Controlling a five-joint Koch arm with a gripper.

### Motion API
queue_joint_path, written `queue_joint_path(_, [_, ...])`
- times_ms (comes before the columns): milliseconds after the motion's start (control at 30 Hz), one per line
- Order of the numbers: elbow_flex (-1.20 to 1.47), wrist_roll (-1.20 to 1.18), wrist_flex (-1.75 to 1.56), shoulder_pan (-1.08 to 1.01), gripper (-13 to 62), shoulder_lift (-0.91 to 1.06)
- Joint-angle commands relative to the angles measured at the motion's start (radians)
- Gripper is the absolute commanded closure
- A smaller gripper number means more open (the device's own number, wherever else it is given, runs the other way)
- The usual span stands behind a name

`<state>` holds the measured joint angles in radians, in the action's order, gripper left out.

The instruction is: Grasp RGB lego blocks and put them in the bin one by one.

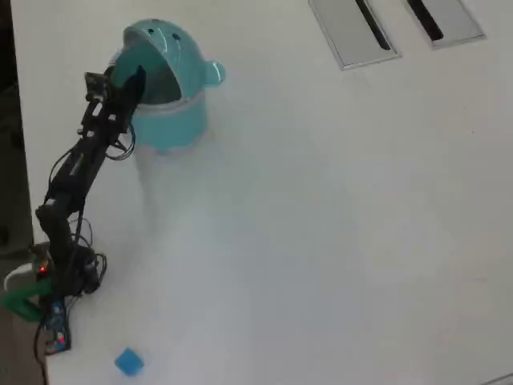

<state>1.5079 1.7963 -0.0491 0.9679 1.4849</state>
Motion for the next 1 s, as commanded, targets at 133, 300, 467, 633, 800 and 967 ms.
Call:
queue_joint_path(133, [0.14,0.058,-0.087,-0.012,17.2,0.229])
queue_joint_path(300, [0.333,0.054,-0.169,-0.021,17.2,0.364])
queue_joint_path(467, [0.468,0.043,-0.166,-0.028,17.1,0.479])
queue_joint_path(633, [0.566,0.008,-0.172,-0.012,17.1,0.555])
queue_joint_path(800, [0.661,0.003,-0.152,0.017,17.0,0.624])
queue_joint_path(967, [0.75,-0.008,-0.149,0.058,17.0,0.675])
